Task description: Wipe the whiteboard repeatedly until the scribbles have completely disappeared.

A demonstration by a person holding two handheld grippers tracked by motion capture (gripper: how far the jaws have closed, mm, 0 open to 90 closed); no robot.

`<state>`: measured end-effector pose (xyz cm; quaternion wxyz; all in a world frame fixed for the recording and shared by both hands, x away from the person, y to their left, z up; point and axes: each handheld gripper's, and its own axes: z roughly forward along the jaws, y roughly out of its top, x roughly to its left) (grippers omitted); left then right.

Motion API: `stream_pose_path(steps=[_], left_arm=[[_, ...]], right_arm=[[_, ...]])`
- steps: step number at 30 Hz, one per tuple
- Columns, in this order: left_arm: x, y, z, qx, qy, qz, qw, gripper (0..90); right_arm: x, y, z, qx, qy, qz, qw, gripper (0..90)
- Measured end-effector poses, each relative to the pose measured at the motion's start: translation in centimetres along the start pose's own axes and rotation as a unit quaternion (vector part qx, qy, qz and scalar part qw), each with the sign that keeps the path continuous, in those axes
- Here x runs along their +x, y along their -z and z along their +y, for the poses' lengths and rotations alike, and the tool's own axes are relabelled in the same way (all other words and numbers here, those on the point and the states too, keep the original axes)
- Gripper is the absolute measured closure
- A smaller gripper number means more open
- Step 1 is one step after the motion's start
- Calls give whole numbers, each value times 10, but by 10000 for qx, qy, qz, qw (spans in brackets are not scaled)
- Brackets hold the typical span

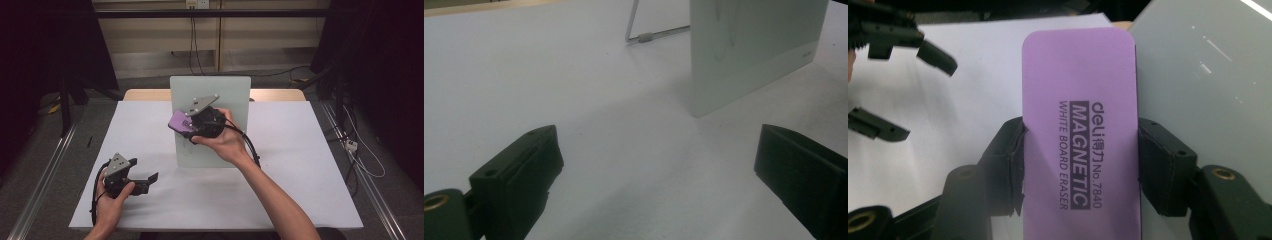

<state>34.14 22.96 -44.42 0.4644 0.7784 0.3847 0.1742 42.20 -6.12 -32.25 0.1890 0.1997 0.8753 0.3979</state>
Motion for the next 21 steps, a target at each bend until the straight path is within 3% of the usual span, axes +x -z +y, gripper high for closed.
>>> stream_pose_path(steps=[6,12,21], left_arm=[[0,0,0,11,-7,1,10000,47],[-1,0,0,18,-13,1,10000,47],[-1,-1,0,28,-19,-18,10000,47]], right_arm=[[-3,4,-3,-102,-76,-31,9999,420],[11,-13,-13,107,20,126,9999,420],[19,-25,-16,232,90,240,9994,420]])
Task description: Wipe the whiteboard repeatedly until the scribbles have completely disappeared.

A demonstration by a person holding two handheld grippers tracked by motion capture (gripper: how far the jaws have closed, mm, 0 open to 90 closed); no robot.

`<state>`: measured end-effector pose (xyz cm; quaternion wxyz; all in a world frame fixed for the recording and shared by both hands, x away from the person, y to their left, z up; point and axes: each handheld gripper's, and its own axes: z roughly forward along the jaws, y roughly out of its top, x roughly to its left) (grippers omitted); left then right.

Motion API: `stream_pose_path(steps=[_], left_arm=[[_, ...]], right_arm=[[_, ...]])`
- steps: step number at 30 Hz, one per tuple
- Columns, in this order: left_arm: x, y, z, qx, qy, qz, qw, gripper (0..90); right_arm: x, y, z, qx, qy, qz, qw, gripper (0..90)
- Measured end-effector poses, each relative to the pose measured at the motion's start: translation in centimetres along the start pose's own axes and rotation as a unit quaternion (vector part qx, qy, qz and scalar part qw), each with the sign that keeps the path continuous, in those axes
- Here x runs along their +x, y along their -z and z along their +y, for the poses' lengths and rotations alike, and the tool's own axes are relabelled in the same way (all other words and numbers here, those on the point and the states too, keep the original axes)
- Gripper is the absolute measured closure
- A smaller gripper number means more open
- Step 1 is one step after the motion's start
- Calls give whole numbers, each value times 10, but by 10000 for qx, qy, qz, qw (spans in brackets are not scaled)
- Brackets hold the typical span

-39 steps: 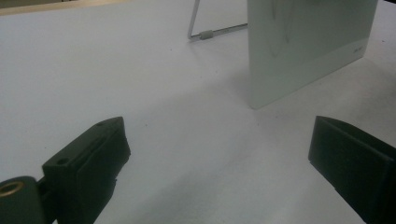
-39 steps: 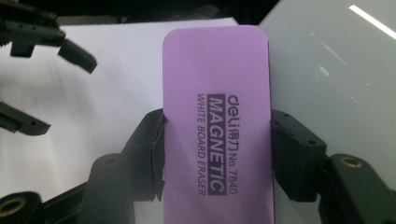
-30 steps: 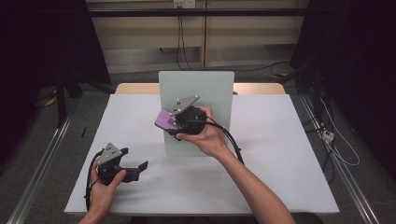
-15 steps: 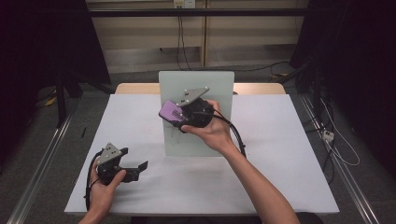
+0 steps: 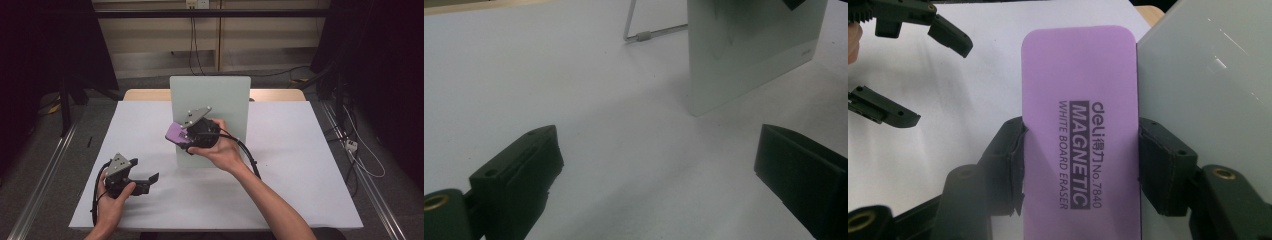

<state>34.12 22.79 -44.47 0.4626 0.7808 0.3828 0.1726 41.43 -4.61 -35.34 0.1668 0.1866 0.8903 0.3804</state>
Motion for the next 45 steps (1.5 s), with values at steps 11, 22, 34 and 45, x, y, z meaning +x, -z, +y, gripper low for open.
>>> stream_pose_path(steps=[11,22,34,45], left_arm=[[2,2,-1,-42,63,17,10000,47],[2,0,-1,23,20,17,10000,47],[1,1,-1,-1,16,20,10000,48],[0,1,-1,-8,14,18,10000,48]], right_arm=[[-3,6,0,61,52,-10,10000,420],[-26,46,5,-373,-207,-497,9979,419],[-15,34,-13,-196,-163,-418,9988,420],[4,9,-38,235,-68,-53,9997,420]])
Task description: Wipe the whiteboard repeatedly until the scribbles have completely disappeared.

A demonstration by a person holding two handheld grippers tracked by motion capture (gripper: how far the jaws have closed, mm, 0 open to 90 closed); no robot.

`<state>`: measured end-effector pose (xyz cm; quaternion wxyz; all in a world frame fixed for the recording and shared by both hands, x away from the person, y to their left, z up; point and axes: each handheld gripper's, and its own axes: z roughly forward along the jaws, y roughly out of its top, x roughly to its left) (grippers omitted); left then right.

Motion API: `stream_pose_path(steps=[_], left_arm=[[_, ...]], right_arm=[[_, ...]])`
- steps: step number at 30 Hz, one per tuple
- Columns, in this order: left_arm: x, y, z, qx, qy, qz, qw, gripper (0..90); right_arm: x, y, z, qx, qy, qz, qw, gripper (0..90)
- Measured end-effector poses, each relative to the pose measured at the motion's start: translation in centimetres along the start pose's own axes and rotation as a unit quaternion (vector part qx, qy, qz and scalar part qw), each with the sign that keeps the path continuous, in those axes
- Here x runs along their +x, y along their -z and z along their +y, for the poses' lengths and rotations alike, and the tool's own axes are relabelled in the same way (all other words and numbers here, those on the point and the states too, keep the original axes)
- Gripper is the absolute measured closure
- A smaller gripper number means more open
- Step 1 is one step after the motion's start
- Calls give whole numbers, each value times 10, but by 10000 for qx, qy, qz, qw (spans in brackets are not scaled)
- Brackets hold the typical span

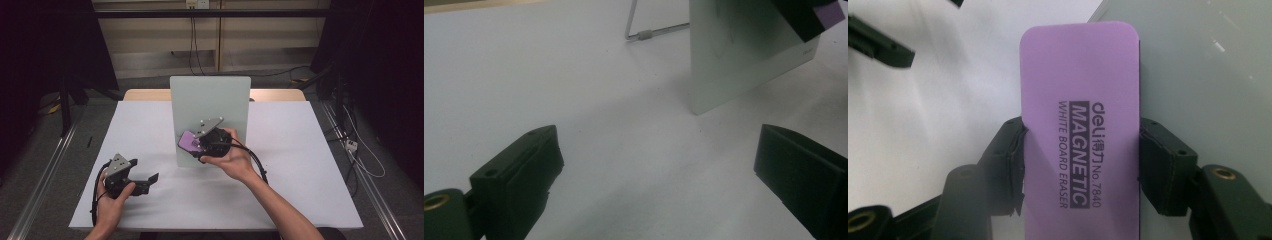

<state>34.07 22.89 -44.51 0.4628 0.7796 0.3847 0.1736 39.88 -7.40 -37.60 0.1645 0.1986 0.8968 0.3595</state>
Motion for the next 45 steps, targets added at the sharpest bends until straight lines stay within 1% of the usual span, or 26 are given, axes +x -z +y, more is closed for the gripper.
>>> stream_pose_path(steps=[4,9,10,14,16,17,20,22,23,25,27,29,30,31,35,36,39,43,45], left_arm=[[0,0,0,17,-1,1,10000,48],[0,0,0,11,0,6,10000,48],[0,1,0,-13,41,8,10000,48],[1,1,0,-19,40,26,10000,48],[0,0,0,-30,45,15,10000,48],[1,1,0,-3,4,19,10000,48],[0,1,0,-28,35,9,10000,48],[1,1,0,-34,39,12,10000,48],[1,1,0,-34,36,16,10000,48],[1,1,0,-20,11,21,10000,48],[0,0,0,-25,37,10,10000,48],[0,0,0,-11,-6,-2,10000,48],[0,0,0,-12,-2,5,10000,48],[0,0,0,-14,28,3,10000,48],[0,1,0,-31,29,11,10000,48],[1,2,0,-10,3,19,10000,48],[1,1,0,-30,37,16,10000,48],[0,1,0,-29,41,4,10000,48],[0,1,0,-28,45,5,10000,48]], right_arm=[[5,-7,-3,147,62,58,9999,420],[4,-7,-2,187,40,105,9998,420],[4,-6,-2,190,45,111,9997,420],[0,-1,4,95,13,48,9999,419],[-3,3,10,28,1,-7,10000,419],[-4,5,13,-12,-22,-39,10000,419],[-8,8,23,-91,-38,-115,9999,419],[-9,8,28,-131,-20,-119,9998,419],[-9,8,30,-142,-72,-126,9998,419],[-8,6,32,-169,-59,-128,9998,419],[-6,1,32,-162,-39,-100,9998,419],[-5,0,32,-167,-26,-87,9998,419],[-4,-2,31,-146,7,-43,9999,419],[-2,-5,31,-126,-18,-34,9999,419],[4,-14,29,-24,104,40,9999,420],[5,-15,28,1,106,78,9999,420],[7,-21,24,36,106,187,9998,420],[11,-25,19,139,112,249,9995,420],[11,-26,17,194,154,287,9993,420]])
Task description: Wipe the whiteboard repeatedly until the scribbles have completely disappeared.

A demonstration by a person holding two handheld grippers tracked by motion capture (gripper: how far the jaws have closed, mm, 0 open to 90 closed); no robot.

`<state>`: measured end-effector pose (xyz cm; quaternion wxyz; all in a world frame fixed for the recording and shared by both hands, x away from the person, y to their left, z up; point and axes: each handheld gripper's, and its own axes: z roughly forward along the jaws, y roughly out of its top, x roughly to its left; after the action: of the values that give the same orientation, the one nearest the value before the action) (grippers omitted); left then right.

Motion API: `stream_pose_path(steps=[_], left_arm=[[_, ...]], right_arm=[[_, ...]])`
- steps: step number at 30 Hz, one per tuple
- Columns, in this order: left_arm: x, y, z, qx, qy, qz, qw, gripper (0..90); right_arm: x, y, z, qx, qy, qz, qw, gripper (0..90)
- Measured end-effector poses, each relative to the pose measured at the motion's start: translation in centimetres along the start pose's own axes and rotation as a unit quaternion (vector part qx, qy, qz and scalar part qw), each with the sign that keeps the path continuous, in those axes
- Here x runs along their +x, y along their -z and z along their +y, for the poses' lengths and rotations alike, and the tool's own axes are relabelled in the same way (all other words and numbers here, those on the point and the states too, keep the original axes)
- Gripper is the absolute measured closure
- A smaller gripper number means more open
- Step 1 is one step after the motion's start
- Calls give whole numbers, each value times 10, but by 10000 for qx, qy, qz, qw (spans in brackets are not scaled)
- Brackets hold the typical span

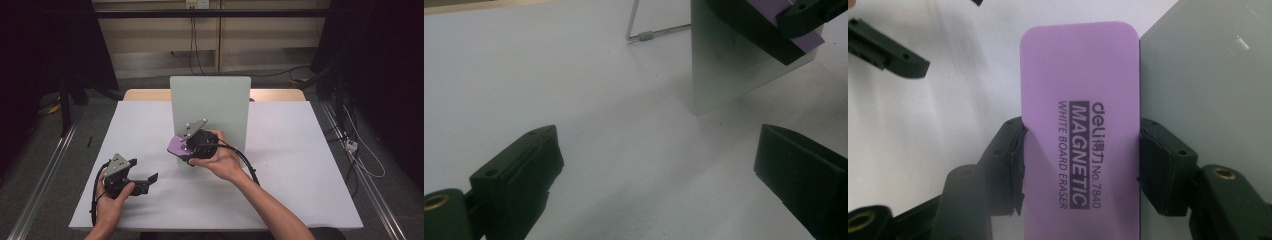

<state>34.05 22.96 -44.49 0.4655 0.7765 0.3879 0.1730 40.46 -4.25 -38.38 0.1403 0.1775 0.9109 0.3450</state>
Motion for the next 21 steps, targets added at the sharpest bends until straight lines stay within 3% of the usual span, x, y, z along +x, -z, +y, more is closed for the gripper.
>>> stream_pose_path(steps=[6,16,21], left_arm=[[0,0,0,4,-4,14,10000,48],[0,-1,0,37,-35,7,10000,48],[0,0,0,47,-34,24,10000,48]], right_arm=[[-3,7,-5,64,0,-19,10000,419],[-25,47,-2,-504,-363,-407,9972,419],[-22,42,-9,-429,-349,-355,9978,419]])
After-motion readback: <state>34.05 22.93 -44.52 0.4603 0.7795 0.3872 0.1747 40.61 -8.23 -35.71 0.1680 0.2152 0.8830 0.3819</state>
